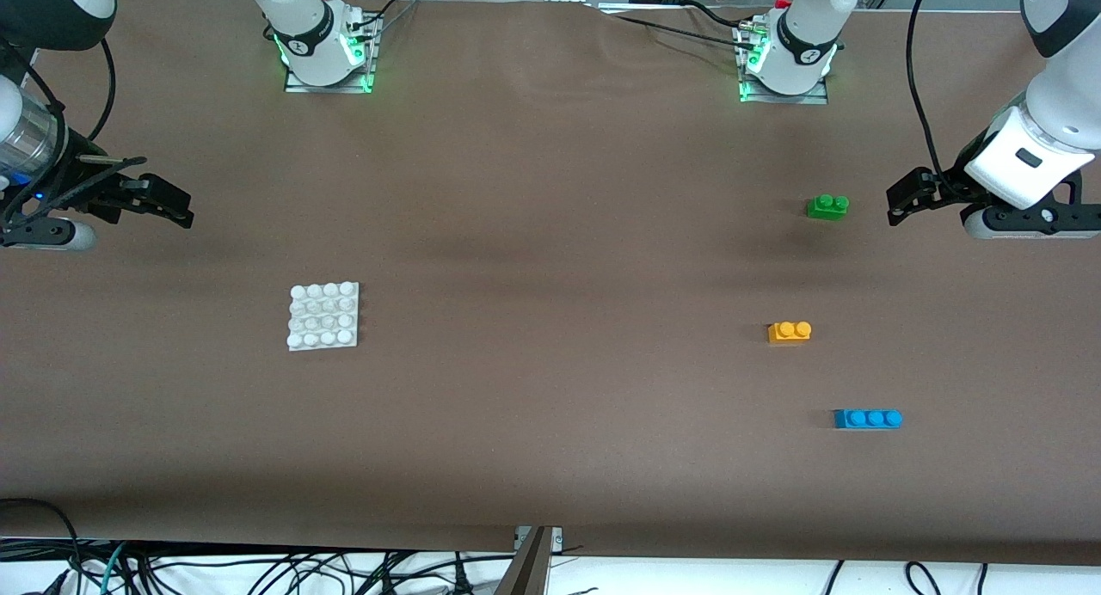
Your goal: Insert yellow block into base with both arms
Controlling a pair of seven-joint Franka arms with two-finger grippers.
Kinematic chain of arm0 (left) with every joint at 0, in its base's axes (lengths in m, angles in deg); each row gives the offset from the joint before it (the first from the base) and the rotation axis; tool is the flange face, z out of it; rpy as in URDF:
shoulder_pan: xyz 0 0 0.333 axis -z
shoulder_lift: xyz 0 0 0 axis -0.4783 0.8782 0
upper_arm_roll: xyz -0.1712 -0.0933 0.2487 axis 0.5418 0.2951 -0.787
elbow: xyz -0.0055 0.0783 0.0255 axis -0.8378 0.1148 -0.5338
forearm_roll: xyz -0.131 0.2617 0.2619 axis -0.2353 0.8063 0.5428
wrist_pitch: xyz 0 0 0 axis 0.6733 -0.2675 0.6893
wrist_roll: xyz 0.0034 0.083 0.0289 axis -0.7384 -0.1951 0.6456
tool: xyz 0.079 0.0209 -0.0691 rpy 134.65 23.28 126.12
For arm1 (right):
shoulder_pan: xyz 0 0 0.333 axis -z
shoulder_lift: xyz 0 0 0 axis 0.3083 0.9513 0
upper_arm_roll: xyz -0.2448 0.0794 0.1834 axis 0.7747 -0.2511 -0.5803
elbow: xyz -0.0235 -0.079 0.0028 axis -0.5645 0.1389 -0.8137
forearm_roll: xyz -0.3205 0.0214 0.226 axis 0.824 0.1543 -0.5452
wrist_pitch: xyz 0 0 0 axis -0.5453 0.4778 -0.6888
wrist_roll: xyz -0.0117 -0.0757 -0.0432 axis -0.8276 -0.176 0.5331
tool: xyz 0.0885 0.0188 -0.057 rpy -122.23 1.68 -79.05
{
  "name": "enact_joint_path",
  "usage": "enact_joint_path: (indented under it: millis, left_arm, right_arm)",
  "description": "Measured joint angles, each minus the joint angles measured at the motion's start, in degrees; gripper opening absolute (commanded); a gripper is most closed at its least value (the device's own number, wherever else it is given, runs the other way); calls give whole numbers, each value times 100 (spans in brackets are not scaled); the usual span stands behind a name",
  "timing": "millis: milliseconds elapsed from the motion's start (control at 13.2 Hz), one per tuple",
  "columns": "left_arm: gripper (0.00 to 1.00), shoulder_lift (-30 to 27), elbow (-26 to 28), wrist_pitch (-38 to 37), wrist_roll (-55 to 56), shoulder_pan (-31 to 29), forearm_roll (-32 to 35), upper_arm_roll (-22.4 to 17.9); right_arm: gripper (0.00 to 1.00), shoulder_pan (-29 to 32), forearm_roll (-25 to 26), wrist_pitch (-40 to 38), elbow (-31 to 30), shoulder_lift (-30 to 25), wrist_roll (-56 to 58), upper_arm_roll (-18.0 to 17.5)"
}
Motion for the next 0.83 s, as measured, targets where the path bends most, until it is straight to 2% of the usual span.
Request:
enact_joint_path:
  millis: [833]
  left_arm:
    - [100, 0, 0, -21, 0, 2, 0, 13]
  right_arm:
    - [100, 0, 113, 0, 0, 1, 2, 0]
